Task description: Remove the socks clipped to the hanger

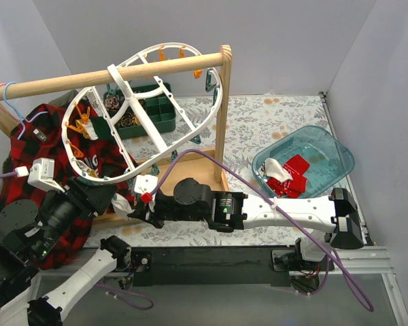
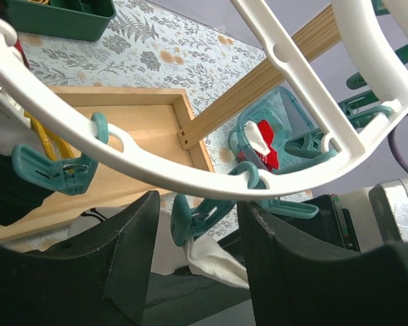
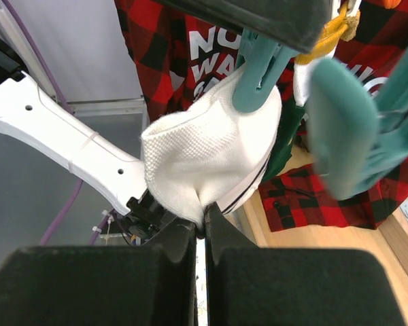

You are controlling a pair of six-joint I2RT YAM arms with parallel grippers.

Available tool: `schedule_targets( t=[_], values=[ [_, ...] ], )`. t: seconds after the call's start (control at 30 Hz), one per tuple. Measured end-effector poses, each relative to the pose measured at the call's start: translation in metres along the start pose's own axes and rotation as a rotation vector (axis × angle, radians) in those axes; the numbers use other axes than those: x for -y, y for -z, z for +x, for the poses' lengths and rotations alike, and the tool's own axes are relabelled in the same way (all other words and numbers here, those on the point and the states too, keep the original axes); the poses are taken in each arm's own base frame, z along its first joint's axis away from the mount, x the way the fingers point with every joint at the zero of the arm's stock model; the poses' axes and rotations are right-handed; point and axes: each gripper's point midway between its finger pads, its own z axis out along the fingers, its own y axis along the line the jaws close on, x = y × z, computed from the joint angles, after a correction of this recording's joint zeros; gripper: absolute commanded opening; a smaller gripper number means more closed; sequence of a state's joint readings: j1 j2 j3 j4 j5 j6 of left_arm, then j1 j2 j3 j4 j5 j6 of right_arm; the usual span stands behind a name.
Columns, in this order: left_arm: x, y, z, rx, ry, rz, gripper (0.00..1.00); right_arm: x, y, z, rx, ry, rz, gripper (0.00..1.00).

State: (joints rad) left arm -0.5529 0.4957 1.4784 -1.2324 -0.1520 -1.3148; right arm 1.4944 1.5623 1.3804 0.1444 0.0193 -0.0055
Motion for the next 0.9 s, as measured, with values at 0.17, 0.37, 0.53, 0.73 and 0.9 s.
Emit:
schedule_targets(
  t=[0.17,0.37,0.53,0.73,0.9],
  values=[
    [0.0,-0.007,0.0,-0.014,-0.031,-0.013,0.32,0.001,0.0,0.001,-0.003,0.003,0.004,0.01],
    [0.001,-0.009,0.0,-0.013,-0.065,0.0,0.12,0.003,0.0,0.003,-0.01,0.005,0.017,0.01],
    [0.004,-0.016,0.006,-0.032,-0.096,0.027,0.0,0.01,0.002,0.007,-0.019,0.007,0.058,0.01],
    [0.016,-0.022,0.016,-0.075,-0.151,0.114,0.0,0.027,0.028,0.027,-0.056,0.002,0.155,0.01],
    [0.019,-0.02,0.018,-0.076,-0.193,0.15,0.0,0.044,0.055,0.028,-0.045,-0.022,0.236,0.01]
  ],
)
